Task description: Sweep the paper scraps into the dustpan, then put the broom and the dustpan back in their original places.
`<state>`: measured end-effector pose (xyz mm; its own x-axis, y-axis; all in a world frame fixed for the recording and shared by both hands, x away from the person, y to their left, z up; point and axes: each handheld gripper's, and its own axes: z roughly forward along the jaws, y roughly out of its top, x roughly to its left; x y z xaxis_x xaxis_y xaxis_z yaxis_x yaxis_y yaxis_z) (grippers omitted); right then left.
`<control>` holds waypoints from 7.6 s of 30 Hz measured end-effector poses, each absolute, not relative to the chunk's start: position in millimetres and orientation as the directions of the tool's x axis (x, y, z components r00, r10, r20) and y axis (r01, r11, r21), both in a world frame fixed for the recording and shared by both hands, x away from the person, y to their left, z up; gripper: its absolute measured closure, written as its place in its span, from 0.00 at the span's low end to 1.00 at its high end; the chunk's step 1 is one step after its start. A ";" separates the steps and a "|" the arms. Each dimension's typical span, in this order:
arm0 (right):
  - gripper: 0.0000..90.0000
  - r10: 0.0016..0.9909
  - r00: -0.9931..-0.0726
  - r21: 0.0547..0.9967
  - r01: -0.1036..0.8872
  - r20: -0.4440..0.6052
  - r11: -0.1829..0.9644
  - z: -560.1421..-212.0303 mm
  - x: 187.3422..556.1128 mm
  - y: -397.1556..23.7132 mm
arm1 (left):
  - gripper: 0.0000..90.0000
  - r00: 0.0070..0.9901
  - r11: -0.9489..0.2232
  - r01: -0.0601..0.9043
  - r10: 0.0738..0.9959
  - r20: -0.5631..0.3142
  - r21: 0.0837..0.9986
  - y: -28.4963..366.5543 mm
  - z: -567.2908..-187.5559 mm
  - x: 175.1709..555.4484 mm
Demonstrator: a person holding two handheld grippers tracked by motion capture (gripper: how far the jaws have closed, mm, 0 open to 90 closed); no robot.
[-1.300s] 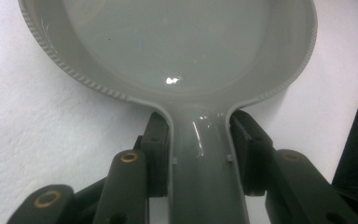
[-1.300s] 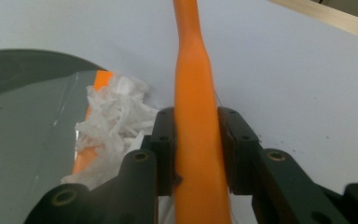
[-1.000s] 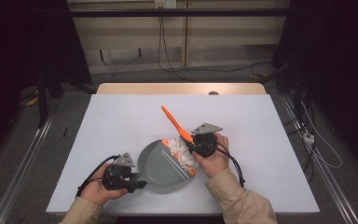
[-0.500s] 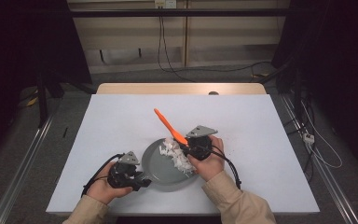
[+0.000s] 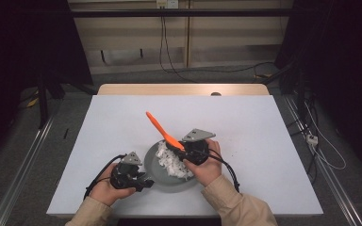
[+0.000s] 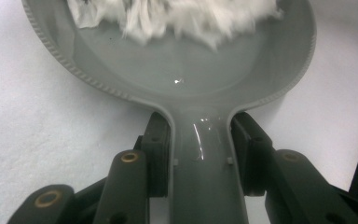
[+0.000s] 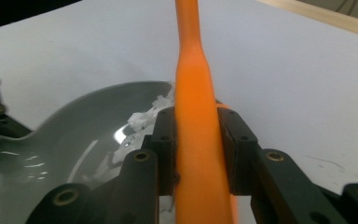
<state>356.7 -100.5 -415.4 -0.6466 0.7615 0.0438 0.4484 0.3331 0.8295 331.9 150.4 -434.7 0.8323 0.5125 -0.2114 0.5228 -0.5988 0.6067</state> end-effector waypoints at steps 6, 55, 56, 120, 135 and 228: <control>0.79 0.734 -0.677 0.838 0.434 0.062 0.330 -411.0 355.5 -94.6 | 0.69 0.830 -0.590 0.525 0.515 -0.215 0.613 153.0 -435.2 332.0; 0.79 0.852 -0.521 0.834 0.444 -0.058 0.328 -428.8 364.5 -168.8 | 0.69 0.849 -0.631 0.509 0.479 -0.221 0.585 153.3 -433.7 336.0; 0.79 0.852 -0.522 0.837 0.444 -0.050 0.321 -428.8 363.6 -166.2 | 0.69 0.850 -0.631 0.508 0.478 -0.222 0.587 152.5 -433.9 336.4; 0.79 0.804 -0.586 0.892 0.412 0.104 0.186 -411.8 360.9 -147.2 | 0.70 0.840 -0.613 0.509 0.508 -0.191 0.605 150.7 -435.1 332.2; 0.79 0.816 -0.576 0.868 0.429 0.051 0.249 -431.3 353.4 -144.9 | 0.70 0.851 -0.643 0.500 0.487 -0.195 0.580 158.0 -430.0 329.9; 0.79 0.823 -0.549 0.896 0.425 0.145 0.126 -407.7 367.2 -181.1 | 0.70 0.765 -0.480 0.560 0.613 -0.198 0.675 174.8 -427.1 339.7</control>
